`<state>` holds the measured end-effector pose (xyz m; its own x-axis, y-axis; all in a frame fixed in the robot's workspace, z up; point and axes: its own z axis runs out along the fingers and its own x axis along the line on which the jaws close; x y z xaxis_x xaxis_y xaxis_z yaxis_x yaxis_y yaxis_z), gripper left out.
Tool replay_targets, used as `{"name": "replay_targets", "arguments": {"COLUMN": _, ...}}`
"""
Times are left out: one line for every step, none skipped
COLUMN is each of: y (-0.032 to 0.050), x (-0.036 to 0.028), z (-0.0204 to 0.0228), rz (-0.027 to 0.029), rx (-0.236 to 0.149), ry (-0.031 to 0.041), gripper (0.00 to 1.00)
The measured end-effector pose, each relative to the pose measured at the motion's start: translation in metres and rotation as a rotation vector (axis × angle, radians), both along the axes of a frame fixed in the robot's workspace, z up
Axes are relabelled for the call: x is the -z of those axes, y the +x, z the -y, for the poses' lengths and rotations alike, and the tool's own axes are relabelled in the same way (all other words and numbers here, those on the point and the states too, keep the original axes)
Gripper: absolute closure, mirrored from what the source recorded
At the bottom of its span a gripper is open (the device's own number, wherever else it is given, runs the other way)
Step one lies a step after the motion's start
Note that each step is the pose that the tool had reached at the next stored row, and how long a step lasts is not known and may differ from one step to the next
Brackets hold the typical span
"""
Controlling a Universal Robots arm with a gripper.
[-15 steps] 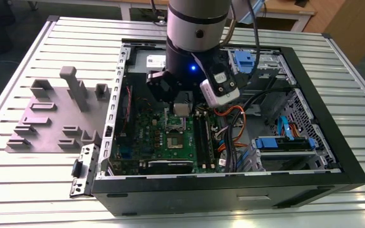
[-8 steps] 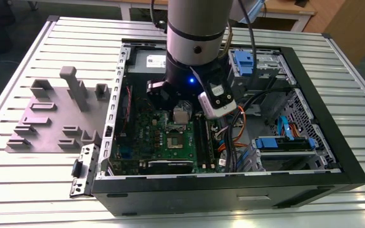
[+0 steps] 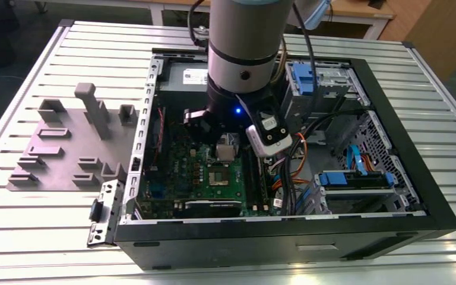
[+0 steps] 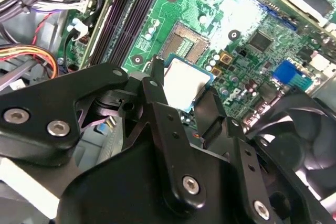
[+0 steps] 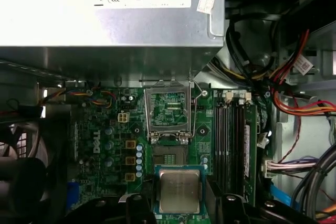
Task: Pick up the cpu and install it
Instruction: 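Place the cpu into insertion slot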
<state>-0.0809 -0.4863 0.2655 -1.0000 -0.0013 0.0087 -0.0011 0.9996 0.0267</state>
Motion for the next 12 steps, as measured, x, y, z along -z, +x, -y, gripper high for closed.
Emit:
{"name": "replay_targets", "arguments": {"y": 0.0, "x": 0.0018, "z": 0.0, "rz": 0.0, "rx": 0.0, "ry": 0.0, "gripper": 0.53}}
{"name": "replay_targets", "arguments": {"y": -0.0001, "x": 0.0038, "z": 0.0, "rz": 0.0, "rx": 0.0, "ry": 0.0, "gripper": 0.53}}
{"name": "replay_targets", "arguments": {"y": -0.0001, "x": 0.0055, "z": 0.0, "rz": -0.0001, "rx": 0.0, "ry": -0.0001, "gripper": 0.53}}
{"name": "replay_targets", "arguments": {"y": -0.0002, "x": 0.0074, "z": 0.0001, "rz": 0.0, "rx": 0.0, "ry": -0.0001, "gripper": 0.53}}
{"name": "replay_targets", "arguments": {"y": -0.0002, "x": 0.0092, "z": 0.0001, "rz": 0.0, "rx": 0.0, "ry": -0.0001, "gripper": 0.53}}
{"name": "replay_targets", "arguments": {"y": -0.0003, "x": 0.0109, "z": 0.0001, "rz": 0.0, "rx": 0.0, "ry": -0.0001, "gripper": 0.53}}
{"name": "replay_targets", "arguments": {"y": -0.0003, "x": 0.0127, "z": 0.0001, "rz": -0.0001, "rx": 0.0, "ry": -0.0001, "gripper": 0.53}}
{"name": "replay_targets", "arguments": {"y": -0.0004, "x": 0.0146, "z": 0.0002, "rz": 0.0, "rx": 0.0, "ry": -0.0001, "gripper": 0.53}}
{"name": "replay_targets", "arguments": {"y": -0.0005, "x": 0.0163, "z": 0.0002, "rz": 0.0, "rx": 0.0, "ry": -0.0001, "gripper": 0.53}}
{"name": "replay_targets", "arguments": {"y": -0.0005, "x": 0.0183, "z": 0.0004, "rz": 0.0, "rx": 0.0, "ry": 0.0, "gripper": 0.53}}
{"name": "replay_targets", "arguments": {"y": -0.0006, "x": 0.0201, "z": 0.0006, "rz": 0.0, "rx": 0.0, "ry": 0.0, "gripper": 0.53}}
{"name": "replay_targets", "arguments": {"y": -0.0006, "x": 0.0218, "z": 0.0011, "rz": 0.0, "rx": 0.0, "ry": -0.0001, "gripper": 0.53}}
